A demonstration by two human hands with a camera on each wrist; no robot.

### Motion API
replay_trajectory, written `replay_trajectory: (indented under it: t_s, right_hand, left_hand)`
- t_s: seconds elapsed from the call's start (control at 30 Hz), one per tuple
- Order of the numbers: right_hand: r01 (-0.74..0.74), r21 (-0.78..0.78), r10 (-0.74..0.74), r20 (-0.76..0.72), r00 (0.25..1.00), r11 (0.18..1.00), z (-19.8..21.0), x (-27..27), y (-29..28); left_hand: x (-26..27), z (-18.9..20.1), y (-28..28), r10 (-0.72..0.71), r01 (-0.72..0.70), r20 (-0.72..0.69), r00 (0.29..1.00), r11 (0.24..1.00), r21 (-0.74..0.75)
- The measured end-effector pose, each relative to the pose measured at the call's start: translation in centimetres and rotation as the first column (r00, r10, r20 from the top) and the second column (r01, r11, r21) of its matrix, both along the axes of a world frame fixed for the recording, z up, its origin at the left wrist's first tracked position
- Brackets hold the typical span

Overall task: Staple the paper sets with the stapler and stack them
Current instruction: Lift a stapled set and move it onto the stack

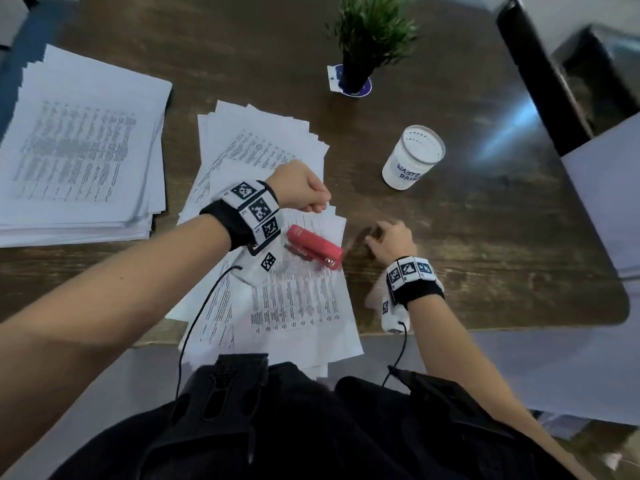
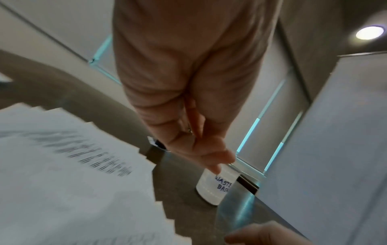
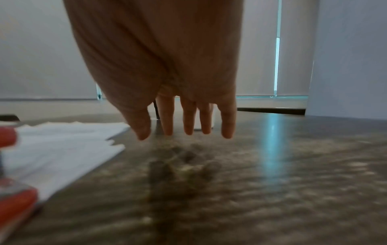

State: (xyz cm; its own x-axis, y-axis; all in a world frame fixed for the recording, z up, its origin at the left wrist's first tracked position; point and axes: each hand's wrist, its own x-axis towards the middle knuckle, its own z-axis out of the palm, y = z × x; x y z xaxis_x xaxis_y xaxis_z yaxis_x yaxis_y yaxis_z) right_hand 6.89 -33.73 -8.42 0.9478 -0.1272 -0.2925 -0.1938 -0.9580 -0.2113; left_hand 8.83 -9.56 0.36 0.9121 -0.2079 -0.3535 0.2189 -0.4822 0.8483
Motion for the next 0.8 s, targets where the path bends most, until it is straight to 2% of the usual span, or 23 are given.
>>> replay_trajectory:
  t_s: [0.07, 0.17, 0.3, 0.37, 0.63, 0.8]
  right_hand:
    - [-0.039, -0.064, 0.033, -0.095, 0.995, 0.997, -0.8, -0.1, -1.4]
    - [-0.062, -0.069, 0.046, -0.211, 0.976, 0.996, -1.8, -1.0, -2.2]
    - [-0.115, -0.058, 0.099, -0.223, 0.970, 0.992, -2.1, -1.8, -2.7]
    - [-0.155, -0.055, 0.139, -0.232, 0.963, 0.986, -1.8, -1.6, -3.4]
    - [-0.265, -0.053, 0.249, -0.210, 0.945, 0.963, -1.5, -2.1, -5.7]
    - [-0.280, -0.052, 0.266, -0.192, 0.945, 0.959, -2.3, -2.1, -6.0]
  left_hand:
    - [1.5, 0.9, -2.4, -0.076, 0.074, 0.022, 0.997, 0.995, 0.065]
    - [3.5, 1.9, -5.7, -0.138, 0.139, -0.018, 0.990, 0.984, 0.113]
    - [5.9, 3.1, -9.6, -0.129, 0.127, -0.133, 0.983, 0.992, -0.018]
    - [6.9, 3.5, -11.2, -0.135, 0.123, -0.145, 0.980, 0.988, -0.089]
    - [10.2, 3.9, -15.3, -0.056, 0.050, -0.051, 0.997, 0.992, -0.115]
    - [12.6, 3.5, -17.0, 0.005, 0.006, 0.136, 0.991, 0.996, -0.086]
